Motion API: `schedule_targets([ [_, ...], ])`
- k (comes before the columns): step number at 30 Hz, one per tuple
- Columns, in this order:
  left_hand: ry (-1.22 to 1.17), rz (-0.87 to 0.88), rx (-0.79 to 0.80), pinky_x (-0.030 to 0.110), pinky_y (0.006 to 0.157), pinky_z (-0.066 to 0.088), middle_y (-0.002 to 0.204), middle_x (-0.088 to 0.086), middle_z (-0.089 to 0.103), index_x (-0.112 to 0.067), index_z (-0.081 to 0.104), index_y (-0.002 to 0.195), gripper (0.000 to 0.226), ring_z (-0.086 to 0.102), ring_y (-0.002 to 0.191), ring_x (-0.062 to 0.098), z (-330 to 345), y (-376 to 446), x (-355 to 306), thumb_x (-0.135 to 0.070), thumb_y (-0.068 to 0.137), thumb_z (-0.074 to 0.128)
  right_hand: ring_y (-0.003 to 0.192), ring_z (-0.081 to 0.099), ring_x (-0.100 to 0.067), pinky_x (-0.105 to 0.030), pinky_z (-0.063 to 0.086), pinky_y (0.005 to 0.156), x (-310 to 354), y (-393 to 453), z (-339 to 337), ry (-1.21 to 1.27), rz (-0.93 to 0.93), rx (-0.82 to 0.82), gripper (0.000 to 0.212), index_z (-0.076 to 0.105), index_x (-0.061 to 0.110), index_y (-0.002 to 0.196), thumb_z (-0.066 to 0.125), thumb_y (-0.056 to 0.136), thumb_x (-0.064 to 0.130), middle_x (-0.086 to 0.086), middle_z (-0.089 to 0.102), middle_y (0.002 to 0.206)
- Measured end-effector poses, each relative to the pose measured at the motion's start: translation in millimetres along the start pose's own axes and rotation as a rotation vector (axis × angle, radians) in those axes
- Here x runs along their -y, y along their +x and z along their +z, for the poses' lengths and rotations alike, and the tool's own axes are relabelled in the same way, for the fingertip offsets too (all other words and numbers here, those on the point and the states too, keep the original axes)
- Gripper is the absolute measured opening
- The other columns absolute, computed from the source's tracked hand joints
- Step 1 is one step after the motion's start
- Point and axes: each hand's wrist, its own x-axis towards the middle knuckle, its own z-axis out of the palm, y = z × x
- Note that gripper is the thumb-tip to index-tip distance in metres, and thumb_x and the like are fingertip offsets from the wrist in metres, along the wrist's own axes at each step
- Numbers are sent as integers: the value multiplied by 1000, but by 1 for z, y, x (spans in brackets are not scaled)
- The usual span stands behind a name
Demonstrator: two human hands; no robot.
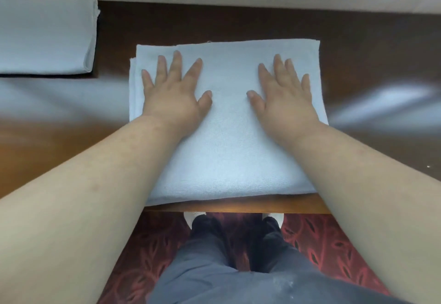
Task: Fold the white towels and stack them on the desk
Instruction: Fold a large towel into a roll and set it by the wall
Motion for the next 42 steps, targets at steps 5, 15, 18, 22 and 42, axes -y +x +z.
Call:
schedule_targets([
  [5, 31, 39, 50, 59, 118, -2, 164, 7, -8, -35, -2, 155, 68, -11, 149, 33, -13, 18, -5, -59, 95, 19, 152, -8, -23, -51, -4, 122, 0, 3, -7, 43, 49, 94, 69, 10, 24, 159, 22, 100, 58, -6, -3, 167],
  [15, -15, 210, 85, 55, 118, 11, 164, 7, 8, -33, 16, 154, 71, 4, 150, 28, 13, -134, 26, -64, 91, 16, 153, 3, -22, -52, 12, 121, -28, -137, 10, 41, 153, 96, 78, 15, 22, 157, 23, 92, 65, -4, 8, 166],
  [18, -59, 125, 60, 56, 117, 13, 164, 3, 4, -35, 15, 154, 75, -2, 151, 24, 22, -135, 34, -70, 87, 17, 153, 1, -22, -51, 13, 121, -38, -134, 14, 77, 136, 66, 83, 13, 21, 157, 19, 90, 70, -4, 5, 166],
  [22, -95, 142, -33, 51, 120, 12, 163, 5, 16, -30, 27, 152, 76, 7, 150, 24, 27, -144, 32, -70, 88, 20, 153, -3, -18, -47, 9, 123, -53, -139, 18, 138, 72, 74, 91, 8, 23, 158, 15, 86, 78, -1, -2, 167],
  [42, -69, 332, -394, 52, 87, 51, 115, 12, 59, -14, 58, 126, 72, 50, 101, 37, 61, -227, 66, -5, 62, 89, 126, 42, -28, -46, 17, 116, -102, -213, 50, -29, -290, -293, 101, 44, 18, 135, 90, 46, 3, -13, 58, 132],
])
